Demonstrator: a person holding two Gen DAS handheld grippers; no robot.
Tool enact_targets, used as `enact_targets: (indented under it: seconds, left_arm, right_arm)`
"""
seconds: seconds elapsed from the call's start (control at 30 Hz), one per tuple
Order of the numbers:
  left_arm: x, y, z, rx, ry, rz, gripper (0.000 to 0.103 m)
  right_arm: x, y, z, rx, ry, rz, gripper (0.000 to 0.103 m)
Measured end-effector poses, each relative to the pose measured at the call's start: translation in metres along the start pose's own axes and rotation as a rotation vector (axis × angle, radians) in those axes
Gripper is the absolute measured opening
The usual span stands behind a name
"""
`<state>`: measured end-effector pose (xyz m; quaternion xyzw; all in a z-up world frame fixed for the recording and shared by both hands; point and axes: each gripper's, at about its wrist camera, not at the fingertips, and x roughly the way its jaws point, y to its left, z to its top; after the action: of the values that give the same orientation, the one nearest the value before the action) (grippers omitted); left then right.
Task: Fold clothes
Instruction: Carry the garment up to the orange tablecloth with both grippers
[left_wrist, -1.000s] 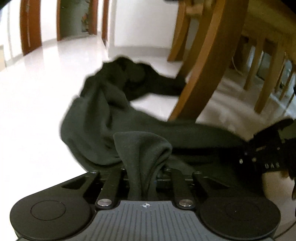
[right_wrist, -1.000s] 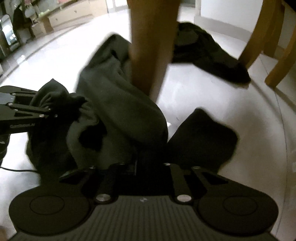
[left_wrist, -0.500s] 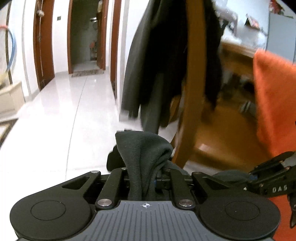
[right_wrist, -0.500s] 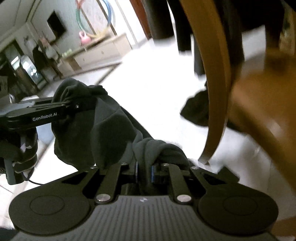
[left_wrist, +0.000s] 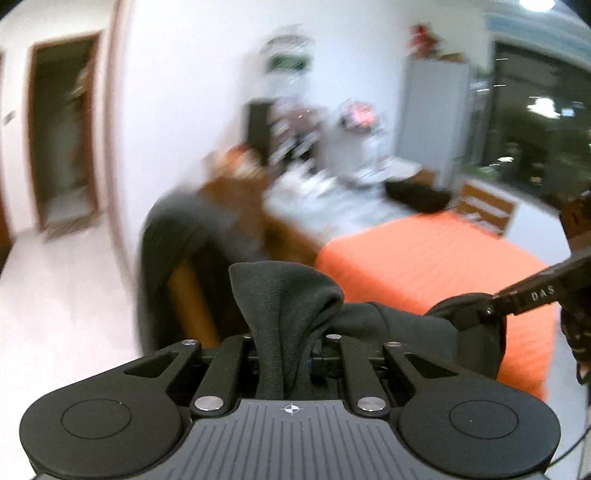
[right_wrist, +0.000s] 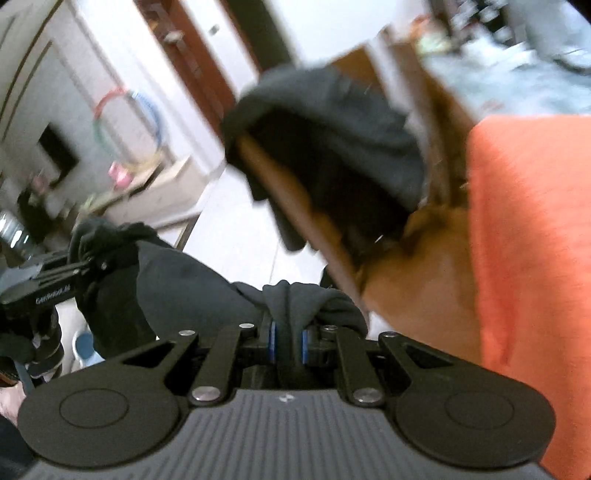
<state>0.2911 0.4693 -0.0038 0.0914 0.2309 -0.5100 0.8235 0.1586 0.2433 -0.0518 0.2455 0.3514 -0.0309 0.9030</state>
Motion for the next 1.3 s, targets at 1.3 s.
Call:
enact_targets:
  seconds: [1.3]
  left_arm:
    - [0.183,-0.418,0.201,0.078,-0.296,-0.204,0.015]
  right_arm:
    - [-0.433,-0.424,0.223,-0.137,-0.189,-0.296,0.017]
